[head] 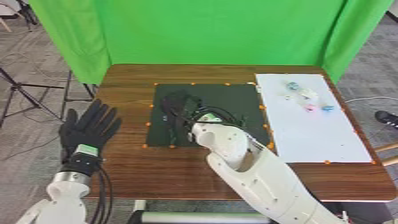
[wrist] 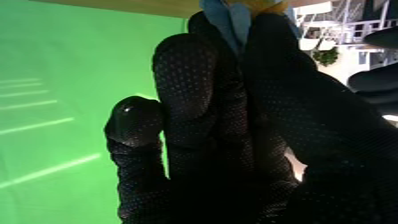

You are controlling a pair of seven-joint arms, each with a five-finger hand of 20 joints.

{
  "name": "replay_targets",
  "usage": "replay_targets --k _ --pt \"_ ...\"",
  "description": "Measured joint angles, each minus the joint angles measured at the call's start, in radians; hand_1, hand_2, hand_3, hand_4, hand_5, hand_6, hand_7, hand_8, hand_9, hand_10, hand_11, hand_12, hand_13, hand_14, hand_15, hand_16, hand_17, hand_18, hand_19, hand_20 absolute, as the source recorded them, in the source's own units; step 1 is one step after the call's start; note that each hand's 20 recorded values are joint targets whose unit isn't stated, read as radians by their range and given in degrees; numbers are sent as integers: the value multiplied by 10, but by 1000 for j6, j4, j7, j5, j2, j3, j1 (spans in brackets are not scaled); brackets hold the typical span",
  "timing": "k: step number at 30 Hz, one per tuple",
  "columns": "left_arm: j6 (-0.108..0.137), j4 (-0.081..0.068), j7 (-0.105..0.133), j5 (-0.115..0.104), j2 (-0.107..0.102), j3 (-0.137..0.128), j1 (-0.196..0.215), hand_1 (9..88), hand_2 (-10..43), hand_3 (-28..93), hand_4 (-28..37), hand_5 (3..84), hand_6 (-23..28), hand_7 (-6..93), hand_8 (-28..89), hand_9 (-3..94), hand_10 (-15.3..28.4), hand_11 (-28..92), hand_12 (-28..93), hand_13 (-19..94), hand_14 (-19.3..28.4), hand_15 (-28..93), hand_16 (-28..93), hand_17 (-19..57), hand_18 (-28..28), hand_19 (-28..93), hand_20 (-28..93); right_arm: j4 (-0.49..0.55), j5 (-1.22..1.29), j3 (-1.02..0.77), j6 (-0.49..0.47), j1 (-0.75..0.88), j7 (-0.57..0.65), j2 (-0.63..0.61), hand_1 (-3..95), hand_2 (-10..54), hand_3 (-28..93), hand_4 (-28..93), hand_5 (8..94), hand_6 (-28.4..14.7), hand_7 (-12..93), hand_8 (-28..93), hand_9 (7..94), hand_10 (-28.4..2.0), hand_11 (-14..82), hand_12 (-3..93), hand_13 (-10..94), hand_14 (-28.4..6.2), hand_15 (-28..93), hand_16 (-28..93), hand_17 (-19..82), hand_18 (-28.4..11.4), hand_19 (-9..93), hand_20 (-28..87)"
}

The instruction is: Arrange flowers

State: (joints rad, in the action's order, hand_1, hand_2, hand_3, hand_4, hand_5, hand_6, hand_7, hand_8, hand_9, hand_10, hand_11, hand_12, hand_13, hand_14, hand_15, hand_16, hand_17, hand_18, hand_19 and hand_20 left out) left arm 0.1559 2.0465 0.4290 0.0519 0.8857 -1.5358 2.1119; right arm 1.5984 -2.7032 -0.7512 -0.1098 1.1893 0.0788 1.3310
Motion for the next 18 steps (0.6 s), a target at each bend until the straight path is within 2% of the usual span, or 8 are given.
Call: replay_targets --k 5,18 --pt "0 -2 -18 6 0 7 -29 234 154 704 -283 378 72 123 -89 324 128 192 111 221 131 311 -68 -49 130 327 97 -9 4 14 12 10 48 29 573 -95 744 -283 686 -12 411 48 822 -85 102 406 749 -53 511 392 417 -197 916 397" --pt "2 -8 -30 6 -3 27 -53 236 152 707 -283 380 73 124 -90 325 127 193 112 223 129 314 -69 -49 130 328 98 -74 -25 42 16 40 173 99 564 -95 740 -283 646 -27 375 18 787 -98 86 371 735 -49 511 398 420 -201 919 385"
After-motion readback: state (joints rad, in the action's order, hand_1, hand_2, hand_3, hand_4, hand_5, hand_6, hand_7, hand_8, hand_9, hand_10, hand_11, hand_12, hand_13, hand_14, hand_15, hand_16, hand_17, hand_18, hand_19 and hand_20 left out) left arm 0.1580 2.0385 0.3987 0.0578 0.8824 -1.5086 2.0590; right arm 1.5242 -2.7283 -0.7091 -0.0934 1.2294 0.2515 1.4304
